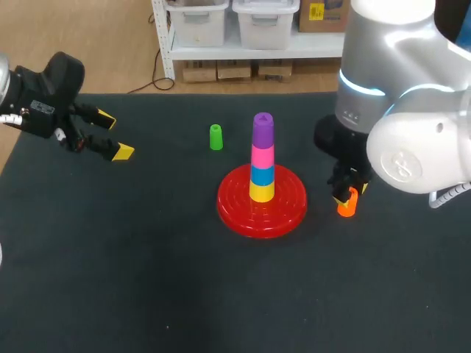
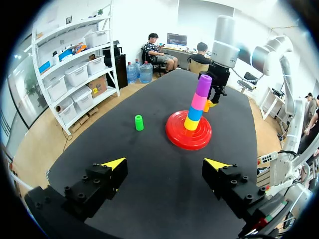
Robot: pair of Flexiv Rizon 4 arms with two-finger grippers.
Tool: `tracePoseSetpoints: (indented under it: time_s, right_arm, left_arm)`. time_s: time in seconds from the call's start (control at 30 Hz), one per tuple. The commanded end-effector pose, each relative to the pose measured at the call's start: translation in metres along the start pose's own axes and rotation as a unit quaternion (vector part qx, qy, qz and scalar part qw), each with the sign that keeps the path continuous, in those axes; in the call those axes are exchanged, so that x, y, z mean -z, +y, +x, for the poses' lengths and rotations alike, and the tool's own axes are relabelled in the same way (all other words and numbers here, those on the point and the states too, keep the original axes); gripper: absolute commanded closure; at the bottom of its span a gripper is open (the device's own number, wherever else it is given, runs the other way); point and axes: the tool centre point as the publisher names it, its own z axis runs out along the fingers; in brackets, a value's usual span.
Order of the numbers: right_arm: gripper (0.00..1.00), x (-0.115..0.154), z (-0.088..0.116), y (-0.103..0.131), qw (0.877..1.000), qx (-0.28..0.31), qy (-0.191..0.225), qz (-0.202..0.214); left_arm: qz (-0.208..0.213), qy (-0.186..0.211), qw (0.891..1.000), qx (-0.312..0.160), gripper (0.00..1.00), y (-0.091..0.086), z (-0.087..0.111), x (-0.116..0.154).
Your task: Pick up and stack the cylinders on the red base in this order: pink,purple,orange,green
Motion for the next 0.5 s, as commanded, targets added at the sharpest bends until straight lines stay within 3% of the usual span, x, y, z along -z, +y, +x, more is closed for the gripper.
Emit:
tracePoseSetpoints:
  time_s: [0.03,0.07,0.17,0.33,0.5]
  right_arm:
    - [0.56,-0.001,-0.001,-0.001,1.0,-0.001,0.001,0.002]
    - [0.58,-0.001,-0.001,-0.002,1.0,-0.002,0.002,0.002]
    - [1.0,-0.002,0.001,-0.005,1.0,-0.008,0.005,0.003]
    - [1.0,0.019,0.0,-0.007,1.0,-0.018,-0.008,0.001]
    - [1.0,0.081,-0.008,-0.002,0.999,-0.004,-0.031,-0.008]
  left_arm:
    - [0.001,-0.003,1.0,-0.001,0.0,0.0,0.002,0.0]
    - [0.001,-0.003,1.0,-0.001,0.0,0.0,0.002,0.0]
    - [0.001,-0.003,1.0,-0.001,0.0,0.0,0.002,0.0]
    - [0.001,-0.003,1.0,-0.001,0.0,0.0,0.002,0.0]
    - [0.001,-0.003,1.0,-0.001,0.0,0.0,0.002,0.0]
